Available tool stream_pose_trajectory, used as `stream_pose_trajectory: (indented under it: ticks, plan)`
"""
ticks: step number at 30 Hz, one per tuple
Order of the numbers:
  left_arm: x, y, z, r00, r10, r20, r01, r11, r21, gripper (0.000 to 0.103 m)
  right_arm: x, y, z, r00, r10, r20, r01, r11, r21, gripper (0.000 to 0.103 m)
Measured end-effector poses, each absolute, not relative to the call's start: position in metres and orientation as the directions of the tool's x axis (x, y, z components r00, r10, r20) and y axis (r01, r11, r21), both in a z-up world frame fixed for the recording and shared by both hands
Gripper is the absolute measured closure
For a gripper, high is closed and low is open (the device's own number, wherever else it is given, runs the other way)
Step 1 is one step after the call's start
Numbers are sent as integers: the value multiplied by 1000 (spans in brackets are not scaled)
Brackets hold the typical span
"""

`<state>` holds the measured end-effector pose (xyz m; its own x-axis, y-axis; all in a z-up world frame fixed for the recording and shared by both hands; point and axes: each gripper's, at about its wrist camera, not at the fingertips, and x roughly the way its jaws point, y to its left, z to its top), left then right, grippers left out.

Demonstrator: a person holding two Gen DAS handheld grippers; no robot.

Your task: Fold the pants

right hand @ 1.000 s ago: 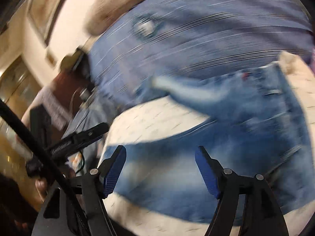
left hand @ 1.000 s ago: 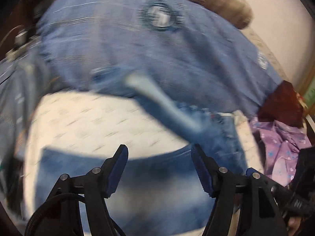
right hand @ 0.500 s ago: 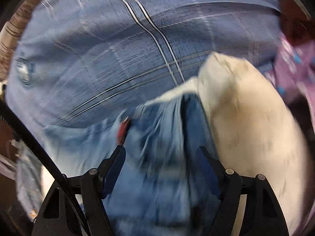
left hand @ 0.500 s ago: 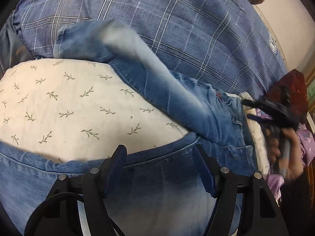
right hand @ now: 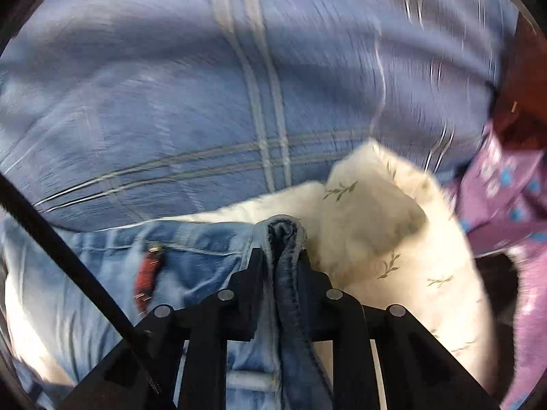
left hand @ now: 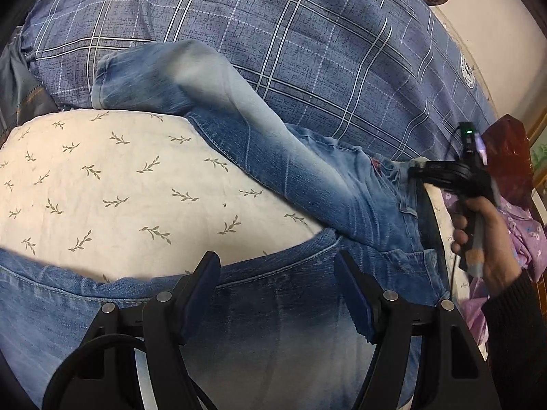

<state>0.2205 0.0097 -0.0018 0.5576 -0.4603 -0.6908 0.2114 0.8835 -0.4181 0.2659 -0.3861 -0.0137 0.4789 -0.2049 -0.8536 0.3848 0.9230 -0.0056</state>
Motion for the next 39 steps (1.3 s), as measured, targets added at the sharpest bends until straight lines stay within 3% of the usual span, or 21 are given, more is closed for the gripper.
stream_pose_trajectory:
  ticks: [2, 11, 16, 19, 25, 28, 29, 31, 32, 33, 39]
  plan:
    - [219, 10, -1, 553, -469, -688, 214, 879, -426, 34, 254, -369, 0, 511, -168, -843, 337, 941, 17, 97]
    - [211, 23, 12, 558, -526, -642, 222, 840, -495, 34, 138, -317, 73, 724, -62, -687, 255, 949, 184, 98]
    - [212, 24, 25, 522, -584, -621, 221, 796, -563, 34, 78, -323, 52, 793, -52, -606, 306, 895, 323, 99]
    - [222, 15, 40, 490, -616, -617, 203, 769, -606, 32, 63, -337, 27, 800, 41, -599, 294, 843, 451, 98]
    - [268, -31, 60, 463, -611, -641, 174, 773, -610, 27, 49, -351, 14, 769, 78, -634, 307, 825, 474, 98]
    - [301, -59, 49, 423, -570, -704, 125, 807, -578, 27, 49, -357, 4, 754, 102, -649, 310, 816, 488, 98]
    - [308, -65, 45, 413, -556, -721, 114, 817, -565, 30, 48, -358, 2, 749, 103, -655, 310, 818, 484, 98]
    - [325, -76, 37, 398, -480, -782, 57, 863, -501, 48, 49, -360, 0, 734, 102, -671, 312, 828, 467, 98]
    - [329, -77, 34, 383, -469, -796, 40, 869, -493, 77, 50, -362, -1, 730, 113, -674, 309, 825, 473, 98]
    - [329, -78, 31, 363, -475, -802, 29, 866, -500, 90, 50, -365, -3, 726, 128, -676, 305, 821, 483, 98]
    - [252, -52, 62, 451, -513, -730, 43, 830, -556, 96, 40, -382, 0, 737, 139, -662, 319, 791, 522, 98]
